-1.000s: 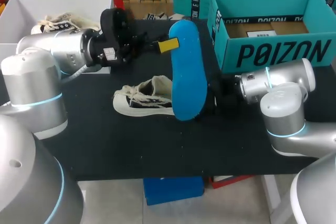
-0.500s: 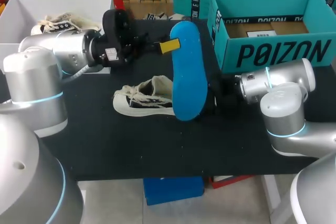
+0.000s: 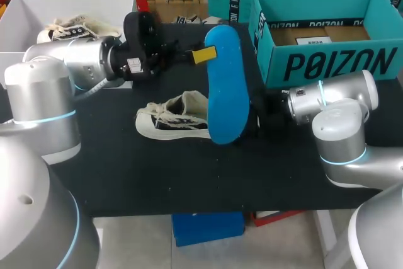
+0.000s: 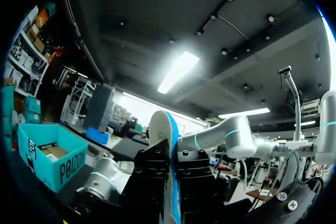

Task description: Take the shoe out of the shoebox, open the shoe tongue, remove and reinsert the insole, then place the shoe into the shoebox

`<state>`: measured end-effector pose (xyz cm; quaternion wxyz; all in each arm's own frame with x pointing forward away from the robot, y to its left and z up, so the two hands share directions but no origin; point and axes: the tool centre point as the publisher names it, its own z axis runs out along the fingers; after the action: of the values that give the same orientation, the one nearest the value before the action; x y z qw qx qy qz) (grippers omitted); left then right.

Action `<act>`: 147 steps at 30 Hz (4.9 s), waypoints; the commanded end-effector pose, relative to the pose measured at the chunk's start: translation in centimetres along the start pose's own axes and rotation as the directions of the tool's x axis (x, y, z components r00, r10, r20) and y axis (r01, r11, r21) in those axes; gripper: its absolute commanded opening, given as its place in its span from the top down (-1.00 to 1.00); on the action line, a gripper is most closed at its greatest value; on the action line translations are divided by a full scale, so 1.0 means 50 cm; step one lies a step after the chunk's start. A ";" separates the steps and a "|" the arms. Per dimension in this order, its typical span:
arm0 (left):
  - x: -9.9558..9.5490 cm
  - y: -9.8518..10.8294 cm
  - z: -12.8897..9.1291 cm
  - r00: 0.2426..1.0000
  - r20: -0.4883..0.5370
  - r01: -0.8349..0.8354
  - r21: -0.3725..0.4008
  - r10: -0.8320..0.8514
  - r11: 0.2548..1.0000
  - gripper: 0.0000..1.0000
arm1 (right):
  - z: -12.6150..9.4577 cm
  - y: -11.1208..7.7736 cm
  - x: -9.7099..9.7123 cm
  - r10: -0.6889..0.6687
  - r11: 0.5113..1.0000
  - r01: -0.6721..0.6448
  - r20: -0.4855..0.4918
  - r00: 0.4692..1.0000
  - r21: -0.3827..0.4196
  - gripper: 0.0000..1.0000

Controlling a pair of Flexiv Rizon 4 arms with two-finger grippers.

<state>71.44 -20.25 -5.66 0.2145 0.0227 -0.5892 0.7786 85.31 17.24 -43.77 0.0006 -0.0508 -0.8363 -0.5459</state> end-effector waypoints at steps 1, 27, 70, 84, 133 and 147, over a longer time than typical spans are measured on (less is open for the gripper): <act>0.000 0.003 0.004 1.000 0.004 -0.001 0.000 0.001 1.000 1.00 | 0.004 -0.002 0.000 0.001 1.000 -0.001 0.000 1.000 0.001 1.00; 0.000 0.003 0.004 1.000 0.004 -0.001 0.000 0.001 1.000 1.00 | -0.054 0.062 -0.002 -0.039 0.960 0.053 -0.058 0.998 0.274 -1.00; 0.000 0.003 0.004 1.000 0.004 -0.001 0.000 0.001 1.000 1.00 | -0.066 0.165 -0.008 -0.022 0.343 0.177 -0.181 0.983 0.922 -1.00; 0.000 0.003 0.004 1.000 0.004 -0.001 0.000 0.001 1.000 1.00 | -0.071 0.163 -0.008 -0.041 0.388 0.125 -0.119 0.992 0.913 -1.00; 0.000 0.003 0.004 1.000 0.004 -0.001 0.000 0.001 1.000 1.00 | -0.080 0.142 -0.010 -0.069 0.890 0.065 -0.008 0.998 0.451 -1.00; 0.000 0.003 0.004 1.000 0.004 -0.001 0.000 0.001 1.000 1.00 | -0.068 0.112 -0.010 -0.107 0.949 0.103 -0.003 0.994 0.299 -1.00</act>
<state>71.42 -20.33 -5.67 0.2141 0.0235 -0.5892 0.7787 86.22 16.32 -36.59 -0.0226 -0.0089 -0.9309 -0.3646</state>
